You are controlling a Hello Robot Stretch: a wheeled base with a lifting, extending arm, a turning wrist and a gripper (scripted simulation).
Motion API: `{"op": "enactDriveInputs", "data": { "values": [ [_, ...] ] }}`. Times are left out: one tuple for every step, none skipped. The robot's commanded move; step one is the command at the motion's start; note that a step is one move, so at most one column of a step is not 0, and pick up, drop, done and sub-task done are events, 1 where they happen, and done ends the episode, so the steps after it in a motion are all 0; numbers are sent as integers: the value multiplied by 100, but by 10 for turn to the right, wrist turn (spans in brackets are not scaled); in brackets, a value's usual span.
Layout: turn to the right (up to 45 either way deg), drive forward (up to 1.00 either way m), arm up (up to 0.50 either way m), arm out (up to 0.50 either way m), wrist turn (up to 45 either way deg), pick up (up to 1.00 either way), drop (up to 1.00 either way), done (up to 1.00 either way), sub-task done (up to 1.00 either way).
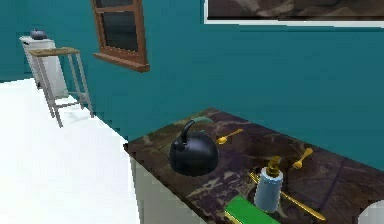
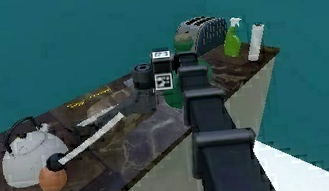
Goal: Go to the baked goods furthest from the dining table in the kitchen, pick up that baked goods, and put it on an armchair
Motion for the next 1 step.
{"op": "enactDriveInputs", "data": {
  "values": [
    [0, 0, 0, 0, 360, 0, 0, 0, 0]
  ]
}}
